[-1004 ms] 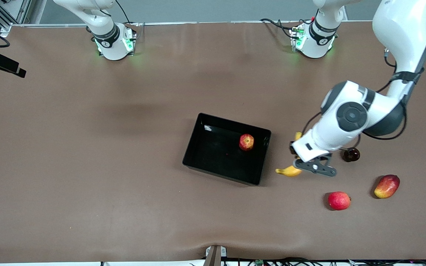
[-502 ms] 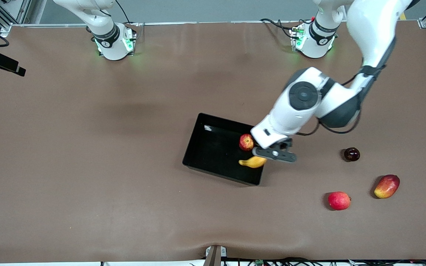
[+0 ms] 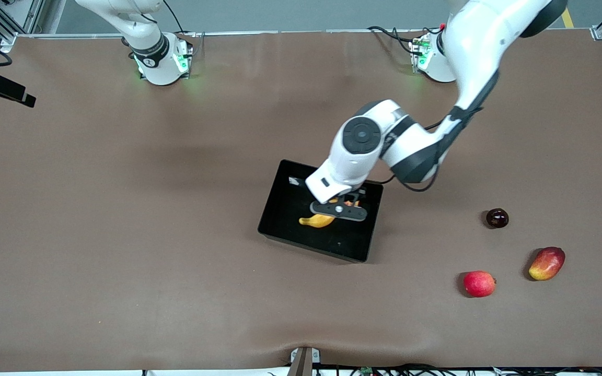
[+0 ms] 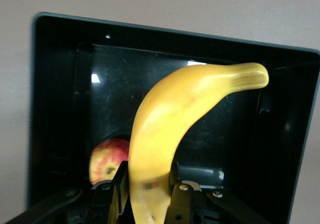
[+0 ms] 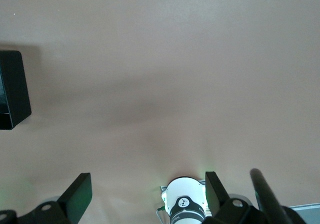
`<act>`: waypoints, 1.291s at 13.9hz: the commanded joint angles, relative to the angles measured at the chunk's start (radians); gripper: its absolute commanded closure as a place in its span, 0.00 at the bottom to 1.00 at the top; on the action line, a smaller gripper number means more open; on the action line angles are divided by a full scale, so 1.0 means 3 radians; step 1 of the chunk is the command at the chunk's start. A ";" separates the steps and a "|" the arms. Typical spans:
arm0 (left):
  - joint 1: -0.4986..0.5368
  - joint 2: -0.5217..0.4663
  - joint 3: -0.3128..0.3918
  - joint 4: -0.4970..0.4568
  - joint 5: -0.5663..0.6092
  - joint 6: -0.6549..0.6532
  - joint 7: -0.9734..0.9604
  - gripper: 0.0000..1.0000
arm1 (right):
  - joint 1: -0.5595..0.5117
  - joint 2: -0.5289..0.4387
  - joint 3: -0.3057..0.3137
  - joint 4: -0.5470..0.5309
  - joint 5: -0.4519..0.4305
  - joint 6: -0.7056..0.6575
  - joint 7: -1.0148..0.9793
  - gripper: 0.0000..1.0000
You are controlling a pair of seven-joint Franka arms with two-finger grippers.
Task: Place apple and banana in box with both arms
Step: 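Lower the banana into the box and open the left gripper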
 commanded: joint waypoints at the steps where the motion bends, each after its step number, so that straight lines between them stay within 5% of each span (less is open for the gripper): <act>1: -0.0473 0.0121 0.0436 0.0221 0.0001 0.0154 -0.0180 1.00 | -0.0079 -0.0071 0.0041 -0.0058 0.0061 -0.0001 -0.0033 0.00; 15: -0.0863 0.0648 0.0856 0.0211 0.0032 0.0522 -0.0166 1.00 | -0.0089 -0.0071 0.0041 -0.0063 0.0061 -0.0006 -0.0033 0.00; 16: -0.0853 0.0643 0.0856 0.0206 0.0026 0.0528 -0.0176 0.93 | -0.0094 -0.0071 0.0041 -0.0058 0.0061 -0.0001 -0.0033 0.00; 17: -0.0858 0.0633 0.0856 0.0211 0.0026 0.0533 -0.0191 0.76 | -0.0095 -0.0071 0.0041 -0.0063 0.0061 -0.0001 -0.0033 0.00; 18: -0.0853 0.0612 0.0856 0.0216 0.0026 0.0533 -0.0196 0.35 | -0.0095 -0.0071 0.0041 -0.0063 0.0061 -0.0006 -0.0033 0.00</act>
